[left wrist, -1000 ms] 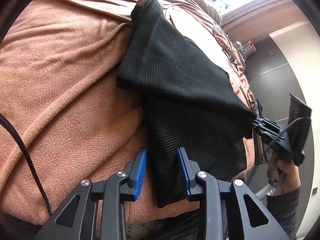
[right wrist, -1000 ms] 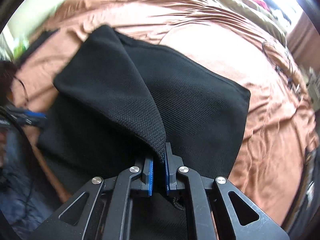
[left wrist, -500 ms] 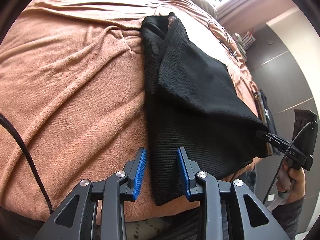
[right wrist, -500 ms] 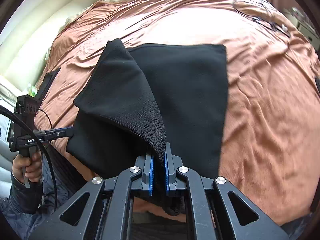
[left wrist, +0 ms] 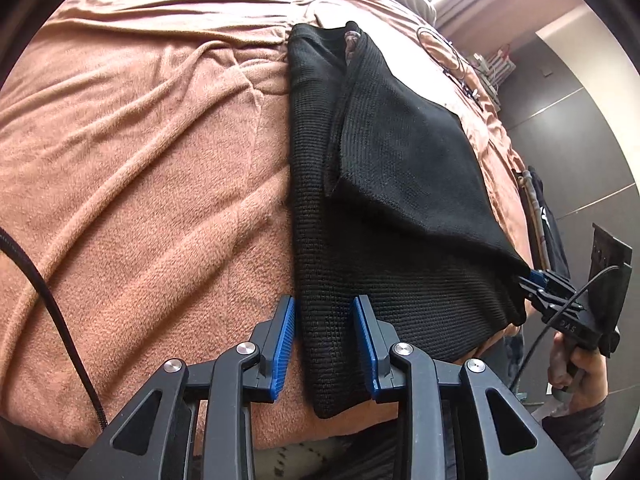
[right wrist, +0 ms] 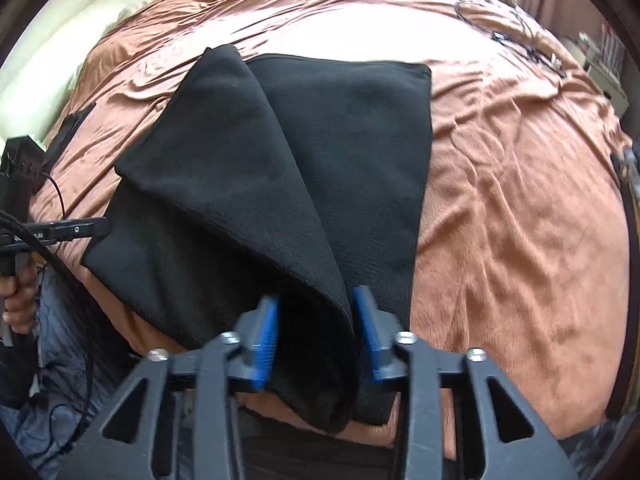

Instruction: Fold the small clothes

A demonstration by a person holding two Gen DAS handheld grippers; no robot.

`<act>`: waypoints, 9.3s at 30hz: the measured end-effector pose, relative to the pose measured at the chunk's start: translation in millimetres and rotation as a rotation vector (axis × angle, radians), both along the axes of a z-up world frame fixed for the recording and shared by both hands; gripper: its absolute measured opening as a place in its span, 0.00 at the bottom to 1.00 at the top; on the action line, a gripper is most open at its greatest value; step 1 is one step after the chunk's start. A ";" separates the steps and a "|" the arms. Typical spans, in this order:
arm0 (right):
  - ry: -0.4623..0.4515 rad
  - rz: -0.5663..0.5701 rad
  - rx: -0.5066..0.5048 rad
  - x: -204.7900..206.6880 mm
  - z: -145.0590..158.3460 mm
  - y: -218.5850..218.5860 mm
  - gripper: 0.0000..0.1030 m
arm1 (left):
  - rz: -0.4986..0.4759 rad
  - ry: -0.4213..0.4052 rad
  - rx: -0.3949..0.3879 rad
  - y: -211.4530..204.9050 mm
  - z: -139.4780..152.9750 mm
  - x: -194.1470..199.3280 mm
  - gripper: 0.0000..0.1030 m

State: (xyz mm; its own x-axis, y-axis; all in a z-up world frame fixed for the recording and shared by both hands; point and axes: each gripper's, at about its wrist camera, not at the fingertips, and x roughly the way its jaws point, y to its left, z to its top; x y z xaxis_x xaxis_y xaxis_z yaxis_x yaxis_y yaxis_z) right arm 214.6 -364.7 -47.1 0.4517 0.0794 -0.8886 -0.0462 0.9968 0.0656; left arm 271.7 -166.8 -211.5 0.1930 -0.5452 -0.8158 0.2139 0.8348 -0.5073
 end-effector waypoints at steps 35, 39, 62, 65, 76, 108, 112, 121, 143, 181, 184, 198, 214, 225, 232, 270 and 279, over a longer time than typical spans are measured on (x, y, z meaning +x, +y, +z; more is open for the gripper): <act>0.028 -0.050 -0.052 3.0 7.6 -16.3 0.55 | -0.003 0.003 -0.036 -4.6 -7.9 2.2 0.28; -0.010 -0.025 -0.115 0.5 28.9 1.1 0.60 | 0.008 0.003 -0.080 2.5 -6.6 1.5 0.28; 0.016 0.326 -0.341 63.9 -5.8 130.9 0.60 | 0.034 0.015 -0.182 28.2 -11.3 6.3 0.28; 0.012 0.320 -0.352 74.6 -14.1 129.3 0.60 | 0.029 0.014 -0.169 28.7 -14.4 4.6 0.25; -0.031 0.222 -0.343 106.0 -23.7 110.1 0.14 | 0.010 0.002 -0.114 22.2 -15.9 4.8 0.20; -0.066 -0.275 0.173 91.7 -19.8 -100.0 0.47 | 0.011 0.027 -0.100 8.3 -8.6 17.9 0.22; -0.019 -0.245 0.266 71.1 -31.3 -108.7 0.47 | 0.018 0.039 -0.105 6.3 -9.1 18.3 0.26; 0.024 -0.246 0.334 18.6 -55.3 -106.3 0.52 | 0.009 0.065 -0.116 7.9 -11.8 4.9 0.28; -0.088 -0.295 0.469 -60.2 -57.9 -99.8 0.12 | 0.005 0.034 -0.143 23.0 6.2 -19.4 0.08; -0.124 -0.199 0.543 35.6 -74.4 -99.2 0.65 | 0.015 0.008 -0.079 36.0 2.7 48.0 0.45; -0.110 -0.205 0.562 61.8 -84.3 -102.6 0.65 | 0.021 0.021 -0.095 35.1 -0.9 66.0 0.42; -0.133 -0.187 0.687 145.9 -111.2 -119.9 0.64 | 0.032 0.050 -0.134 22.0 -13.5 139.1 0.37; -0.101 -0.106 0.582 194.5 -112.5 -100.7 0.27 | 0.035 0.015 -0.122 -3.7 -15.8 198.6 0.24; -0.156 -0.093 0.520 178.6 -82.5 -89.7 0.12 | 0.021 -0.053 -0.131 -7.2 9.8 191.7 0.09; -0.220 -0.052 0.504 156.0 -50.3 -71.9 0.10 | 0.006 -0.113 -0.177 -2.3 44.9 177.9 0.09; -0.642 0.320 0.296 -55.3 132.0 89.2 0.09 | 0.128 -0.644 -0.328 185.8 311.8 -2.5 0.08; -0.649 0.470 0.305 -51.7 139.2 159.3 0.09 | 0.231 -0.709 -0.285 276.9 326.9 -32.1 0.08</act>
